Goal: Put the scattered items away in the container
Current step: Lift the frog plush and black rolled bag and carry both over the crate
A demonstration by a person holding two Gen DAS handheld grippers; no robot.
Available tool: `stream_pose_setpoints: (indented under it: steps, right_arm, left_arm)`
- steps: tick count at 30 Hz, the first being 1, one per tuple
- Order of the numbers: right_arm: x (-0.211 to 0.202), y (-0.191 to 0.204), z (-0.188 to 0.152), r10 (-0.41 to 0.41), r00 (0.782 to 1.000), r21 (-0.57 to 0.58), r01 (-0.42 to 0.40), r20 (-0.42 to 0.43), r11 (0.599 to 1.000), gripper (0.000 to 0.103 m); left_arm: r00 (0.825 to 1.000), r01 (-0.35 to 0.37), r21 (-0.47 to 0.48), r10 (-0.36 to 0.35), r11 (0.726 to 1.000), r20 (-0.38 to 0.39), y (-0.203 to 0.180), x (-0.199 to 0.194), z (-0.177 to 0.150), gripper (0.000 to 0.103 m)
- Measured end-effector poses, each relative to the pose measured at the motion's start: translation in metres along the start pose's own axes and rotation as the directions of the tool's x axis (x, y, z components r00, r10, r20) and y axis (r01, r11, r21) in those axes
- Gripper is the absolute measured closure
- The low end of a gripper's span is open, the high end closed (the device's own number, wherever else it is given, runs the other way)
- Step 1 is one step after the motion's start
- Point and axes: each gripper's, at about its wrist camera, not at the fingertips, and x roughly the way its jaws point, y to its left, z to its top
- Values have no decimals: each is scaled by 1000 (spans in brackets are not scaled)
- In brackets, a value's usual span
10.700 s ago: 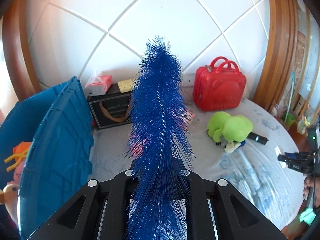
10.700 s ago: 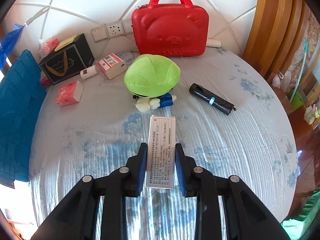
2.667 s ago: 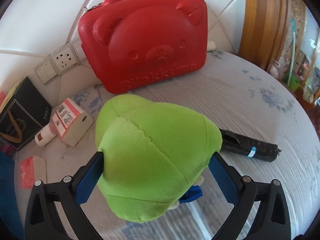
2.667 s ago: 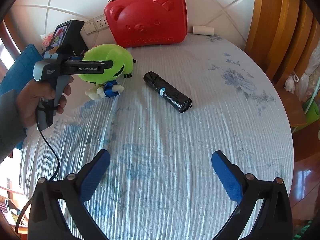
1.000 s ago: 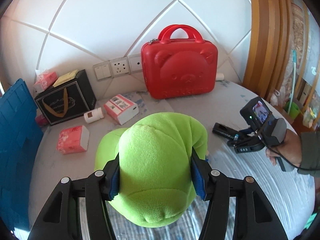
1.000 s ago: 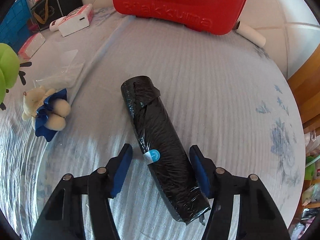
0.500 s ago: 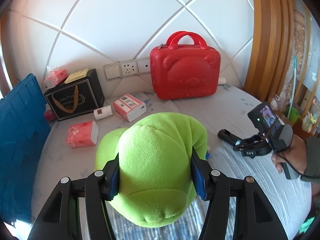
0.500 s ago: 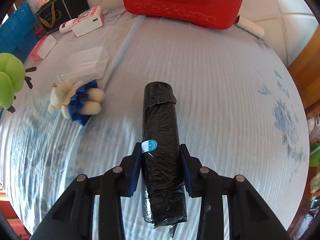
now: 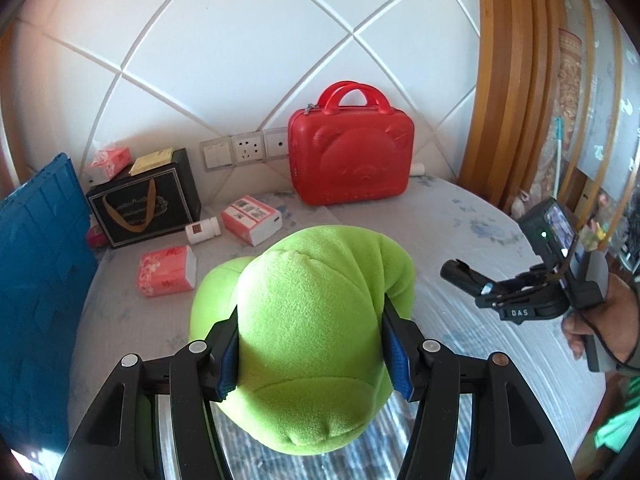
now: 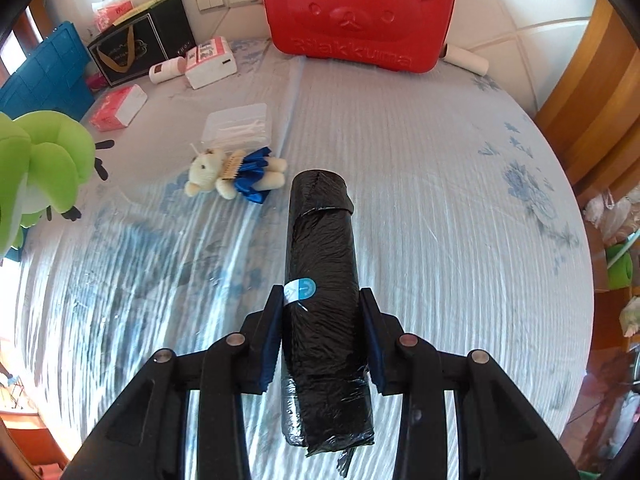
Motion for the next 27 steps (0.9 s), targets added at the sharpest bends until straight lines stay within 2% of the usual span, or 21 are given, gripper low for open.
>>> stream_pose_setpoints:
  steps: [13, 20, 27]
  right_arm:
    - [-114, 71, -25, -34, 993, 111, 22, 110, 994, 68]
    - [-169, 117, -28, -48, 980, 166, 16, 194, 986, 68]
    - [-208, 151, -30, -61, 963, 202, 7, 264, 979, 68]
  left_arm:
    - [994, 86, 59, -90, 995, 68, 43, -62, 2, 45]
    - [988, 130, 49, -134, 990, 78, 75, -82, -1, 45]
    - [986, 146, 86, -152, 986, 69, 89, -90, -4, 44]
